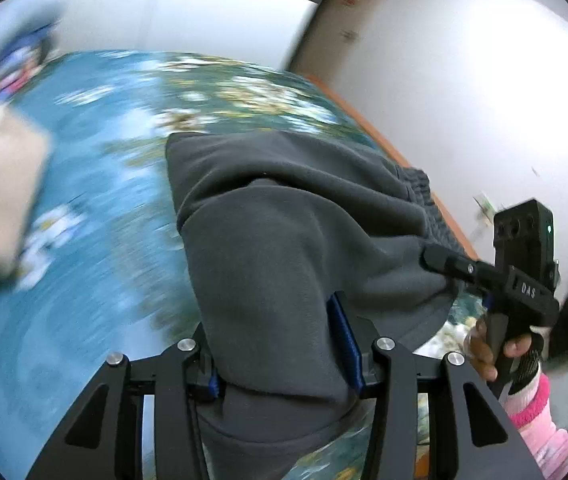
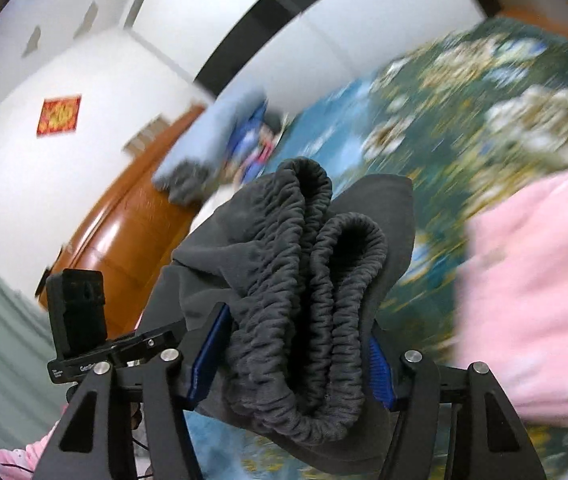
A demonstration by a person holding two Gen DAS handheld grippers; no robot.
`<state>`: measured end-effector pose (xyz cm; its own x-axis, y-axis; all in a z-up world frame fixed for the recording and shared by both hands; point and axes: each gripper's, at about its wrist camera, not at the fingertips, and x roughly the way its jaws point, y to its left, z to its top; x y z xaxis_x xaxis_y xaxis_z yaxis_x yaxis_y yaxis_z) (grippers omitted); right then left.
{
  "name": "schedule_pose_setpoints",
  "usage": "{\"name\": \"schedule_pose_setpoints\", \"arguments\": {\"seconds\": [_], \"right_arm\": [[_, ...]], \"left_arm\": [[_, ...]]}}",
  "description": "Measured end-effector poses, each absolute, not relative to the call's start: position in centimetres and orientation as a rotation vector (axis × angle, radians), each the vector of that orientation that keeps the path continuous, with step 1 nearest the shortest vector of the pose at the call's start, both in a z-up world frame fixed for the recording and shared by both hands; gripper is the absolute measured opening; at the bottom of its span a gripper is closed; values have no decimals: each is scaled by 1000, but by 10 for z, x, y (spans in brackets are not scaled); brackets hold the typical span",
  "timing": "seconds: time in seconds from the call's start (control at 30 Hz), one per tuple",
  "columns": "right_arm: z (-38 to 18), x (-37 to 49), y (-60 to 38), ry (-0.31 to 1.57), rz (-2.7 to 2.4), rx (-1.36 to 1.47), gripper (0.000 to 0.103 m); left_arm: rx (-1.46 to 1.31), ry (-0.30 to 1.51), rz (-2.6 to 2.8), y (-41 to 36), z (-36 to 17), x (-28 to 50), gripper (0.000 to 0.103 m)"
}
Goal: Fold clothes
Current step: 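Lift the folded sweatpants with both tools off the bed, then carry the folded sweatpants with both tools onto the pink fleece stack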
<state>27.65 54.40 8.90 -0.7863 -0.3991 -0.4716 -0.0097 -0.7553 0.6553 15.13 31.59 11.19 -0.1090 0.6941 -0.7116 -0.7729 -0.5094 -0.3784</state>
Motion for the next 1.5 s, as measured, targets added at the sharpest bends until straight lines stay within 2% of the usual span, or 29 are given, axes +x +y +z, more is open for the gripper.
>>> {"name": "schedule_pose_setpoints", "arguments": {"seconds": [0.17,0.27,0.43,0.6,0.67,0.87,1.03,1.17,1.37,1.5], "right_arm": [[114,319,633,-972,-2777,905,65],[112,338,678,-1010,-2829,913,65],[74,355,725,-1109,-2852,985,65],[23,357,733,-1233,-2803,1067,65],[25,358,737,-1247,-2802,1034,65],[49,351,746,-1205,-2837,981,65],[31,350,751,-1253,-2795,1056,69],[49,364,748,-1199,-2873,1046,72],[112,357,722,-896,-3056,928,73],[106,325,703,-795,-2972,1047,74]], "left_arm": [[-1069,192,1689,422,115,175,48],[-1122,232,1649,465,95,184,48],[-1252,305,1588,525,51,196,53],[-1281,297,1568,510,31,196,59],[-1277,251,1549,505,35,194,58],[-1179,359,1552,511,46,216,58],[-1204,329,1567,492,45,208,59],[-1122,341,1638,479,62,210,59],[-1053,405,1632,487,62,226,59],[-1023,447,1611,493,59,236,59]]}}
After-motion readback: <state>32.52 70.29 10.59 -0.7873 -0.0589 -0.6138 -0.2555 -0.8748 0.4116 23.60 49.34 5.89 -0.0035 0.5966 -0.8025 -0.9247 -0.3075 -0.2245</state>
